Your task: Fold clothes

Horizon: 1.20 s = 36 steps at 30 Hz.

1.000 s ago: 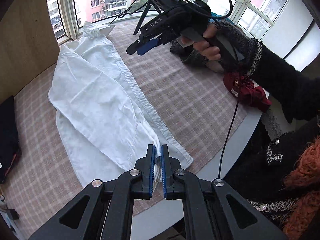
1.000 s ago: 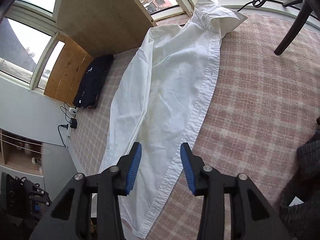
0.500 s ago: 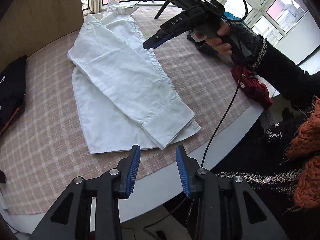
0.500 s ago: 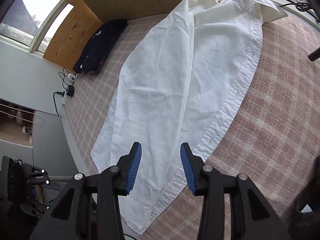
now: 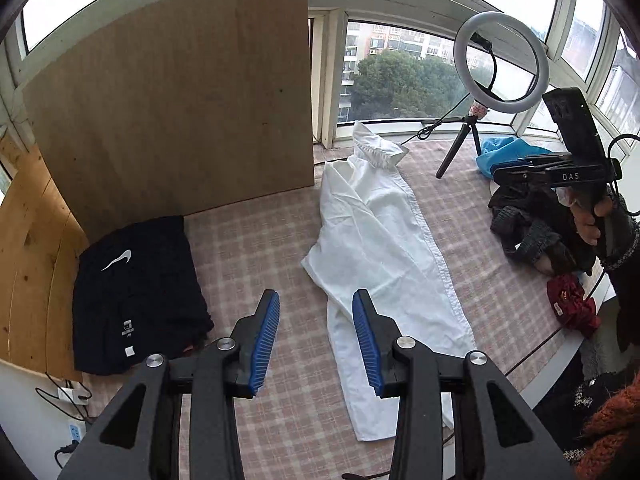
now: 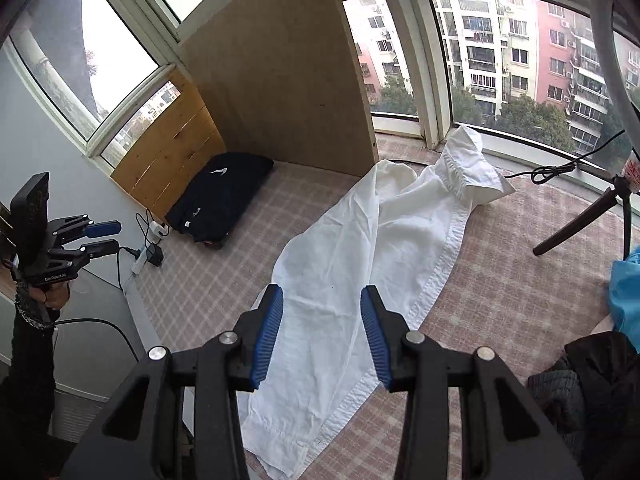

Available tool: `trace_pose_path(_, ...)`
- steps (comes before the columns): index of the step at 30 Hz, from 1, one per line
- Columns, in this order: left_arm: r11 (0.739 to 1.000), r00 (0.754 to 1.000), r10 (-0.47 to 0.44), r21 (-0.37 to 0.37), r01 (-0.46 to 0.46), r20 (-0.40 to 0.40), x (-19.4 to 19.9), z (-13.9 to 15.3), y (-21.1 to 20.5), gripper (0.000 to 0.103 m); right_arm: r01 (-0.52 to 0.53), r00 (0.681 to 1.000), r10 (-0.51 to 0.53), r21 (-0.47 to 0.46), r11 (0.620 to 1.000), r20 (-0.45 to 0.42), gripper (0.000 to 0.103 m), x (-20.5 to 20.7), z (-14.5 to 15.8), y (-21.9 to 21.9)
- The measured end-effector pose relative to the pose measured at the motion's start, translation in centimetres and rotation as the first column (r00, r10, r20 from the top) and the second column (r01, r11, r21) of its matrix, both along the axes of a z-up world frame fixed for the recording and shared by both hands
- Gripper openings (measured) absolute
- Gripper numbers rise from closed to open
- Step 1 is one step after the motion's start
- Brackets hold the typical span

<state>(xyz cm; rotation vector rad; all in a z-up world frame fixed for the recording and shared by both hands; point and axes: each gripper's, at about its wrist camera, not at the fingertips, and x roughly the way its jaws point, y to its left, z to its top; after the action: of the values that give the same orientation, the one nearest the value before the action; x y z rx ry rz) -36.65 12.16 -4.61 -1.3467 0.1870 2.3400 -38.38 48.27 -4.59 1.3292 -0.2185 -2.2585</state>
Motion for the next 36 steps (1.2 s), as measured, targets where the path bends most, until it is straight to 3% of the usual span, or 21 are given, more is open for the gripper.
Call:
trace_pose_path(1,1.0,1.0,-0.01,0.025,0.009,0.025,-1.8,-1.7,1.2,0.038,0.009,1.0,-0.009,0.003,1.0,0.012,0.041,-1.4,-1.0,0.2)
trace_pose_path(4,0.998,0.995,-0.009,0.059,0.003,0.104,-7.7,-6.9,4.5,0.038,0.075,0.995,-0.083,0.122,0.99,0.061,0.056,-5.8,-6.2,0.7)
trace_pose_path(7,0.998,0.987,0.007,0.06,-0.016,0.161,-13.5,-11.4,7.4,0.041,0.15,0.98,-0.173,0.209,0.966,0.1,0.056,-10.1,-12.1,1.0)
trace_pose_path(12,0.994,0.974,0.037,0.093,-0.059,0.224,-20.5,-16.5,10.1,0.045,0.251,0.946,-0.272,0.132,0.959,0.178,0.056,-15.2,-18.3,4.0)
trace_pose_path(16,0.993,0.97,0.026,0.105,-0.053,0.24,-23.6,-19.1,11.4,0.049,0.294,0.932,-0.301,0.065,0.954,0.203,0.056,-17.8,-20.6,5.8)
trace_pose_path(23,0.987,0.964,0.025,0.144,-0.065,0.264,-24.9,-22.2,12.2,0.052,0.251,0.955,-0.249,0.013,0.968,0.161,0.06,-20.9,-21.7,5.5)
trace_pose_path(25,0.985,0.969,0.021,0.16,-0.062,0.247,-24.5,-22.5,12.5,0.047,0.214,0.967,-0.218,0.039,0.976,0.13,0.06,-21.2,-21.4,4.6)
trace_pose_path(26,0.984,0.971,0.019,0.169,-0.06,0.236,-24.3,-22.6,12.5,0.033,0.193,0.973,-0.198,0.051,0.98,0.117,0.06,-21.3,-21.3,4.0)
trace_pose_path(27,0.982,0.97,0.014,0.178,-0.059,0.243,-24.1,-22.7,12.7,0.027,0.17,0.979,-0.176,0.062,0.983,0.105,0.06,-21.3,-21.3,3.4)
trace_pose_path(28,0.981,0.969,0.015,0.186,-0.062,0.246,-23.8,-22.8,12.7,0.018,0.153,0.983,-0.16,0.084,0.985,0.086,0.059,-21.2,-21.2,2.8)
trace_pose_path(30,0.979,0.978,0.039,0.19,-0.078,0.204,-22.9,-22.1,12.6,0.01,0.117,0.99,-0.125,0.117,0.986,0.065,0.036,-21.0,-21.1,1.8)
trace_pose_path(31,0.978,0.983,0.052,0.191,-0.086,0.176,-22.4,-21.5,12.5,0.008,0.101,0.992,-0.109,0.115,0.988,0.07,0.012,-20.9,-21.1,1.5)
trace_pose_path(34,0.976,0.993,0.09,0.19,-0.104,0.081,-20.8,-19.9,12.1,0.007,0.128,0.991,-0.13,0.076,0.989,0.024,0.009,-19.6,-19.7,2.3)
trace_pose_path(36,0.983,0.993,0.095,0.15,-0.104,0.069,-20.7,-20.3,12.3,0.008,0.157,0.988,-0.157,0.044,0.987,-0.011,0.009,-19.1,-18.9,3.4)
